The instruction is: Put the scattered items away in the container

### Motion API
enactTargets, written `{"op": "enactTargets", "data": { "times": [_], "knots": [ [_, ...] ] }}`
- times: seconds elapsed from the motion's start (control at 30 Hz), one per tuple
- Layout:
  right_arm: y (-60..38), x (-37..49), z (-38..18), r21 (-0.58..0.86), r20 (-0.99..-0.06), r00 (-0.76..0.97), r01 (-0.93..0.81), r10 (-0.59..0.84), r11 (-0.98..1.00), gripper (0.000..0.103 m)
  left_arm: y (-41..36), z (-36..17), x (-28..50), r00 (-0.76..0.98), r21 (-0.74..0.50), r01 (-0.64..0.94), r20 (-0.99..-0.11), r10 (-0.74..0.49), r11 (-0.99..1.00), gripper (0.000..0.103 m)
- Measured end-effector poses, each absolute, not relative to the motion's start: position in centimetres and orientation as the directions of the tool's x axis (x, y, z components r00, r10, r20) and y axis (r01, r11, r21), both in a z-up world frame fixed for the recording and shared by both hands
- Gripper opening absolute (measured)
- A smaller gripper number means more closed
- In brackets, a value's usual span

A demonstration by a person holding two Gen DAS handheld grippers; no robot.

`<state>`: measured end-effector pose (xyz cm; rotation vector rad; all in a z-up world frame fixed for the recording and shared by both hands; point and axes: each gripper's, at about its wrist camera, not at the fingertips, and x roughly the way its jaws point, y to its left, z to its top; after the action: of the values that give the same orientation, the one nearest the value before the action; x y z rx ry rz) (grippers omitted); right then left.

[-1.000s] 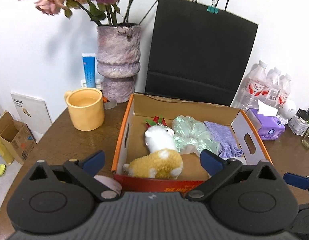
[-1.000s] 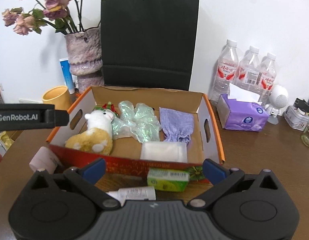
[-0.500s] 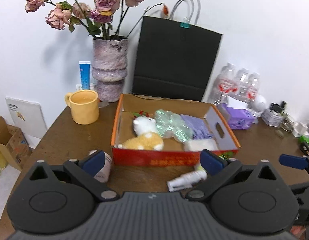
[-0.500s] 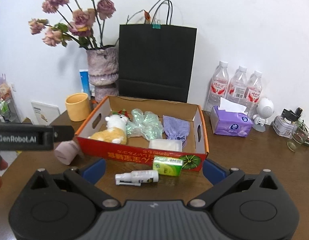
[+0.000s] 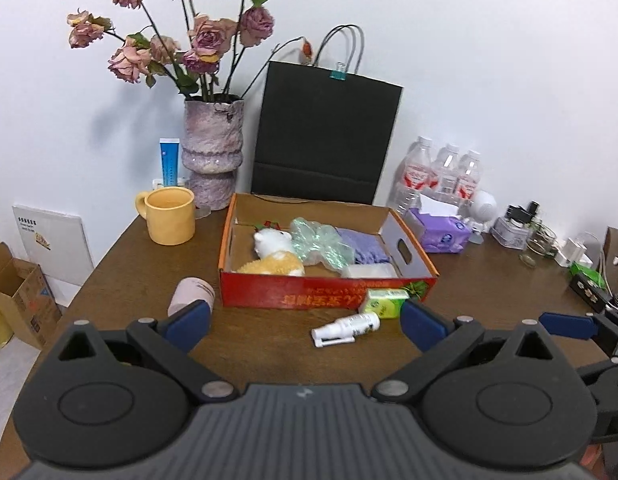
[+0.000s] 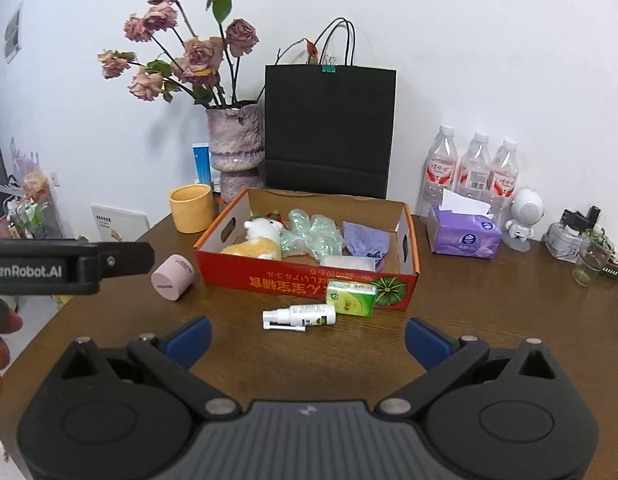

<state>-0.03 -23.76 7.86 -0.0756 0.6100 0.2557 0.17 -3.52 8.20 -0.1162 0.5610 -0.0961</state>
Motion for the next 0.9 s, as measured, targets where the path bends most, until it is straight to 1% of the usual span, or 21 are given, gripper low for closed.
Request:
{"op": "enactTargets", "data": {
  "times": [0.17,0.4,0.73,0.9],
  "knots": [
    [-24.4,-1.7,7.3,0.002,-0.567,0.795,-0.262,0.217,0.965,0.103,-3.6,7.8,-2.1,0.858,-0.161,0.079,-0.491,-0.15,0.984,0.103],
    [-24.9,-3.3,6.3,0.005,-0.565,0.793,-0.274,0.229,0.962,0.103,-3.7,6.5,-3.5,0.843,-0.182,0.102,-0.505,-0.183,0.978,0.103],
    [-25.1,-3.6,4.1,-0.028,-0.565,0.799,-0.269,0.207,0.963,0.103,-3.1,4.5,-4.3,0.846,-0.183,0.074,-0.509,-0.159,0.98,0.103],
    [-25.7,-3.0,3.0,0.001,-0.577,0.786,-0.271,0.222,0.963,0.103,-2.8,4.0,-3.7,0.841,-0.178,0.067,-0.519,-0.151,0.982,0.103]
  ]
}}
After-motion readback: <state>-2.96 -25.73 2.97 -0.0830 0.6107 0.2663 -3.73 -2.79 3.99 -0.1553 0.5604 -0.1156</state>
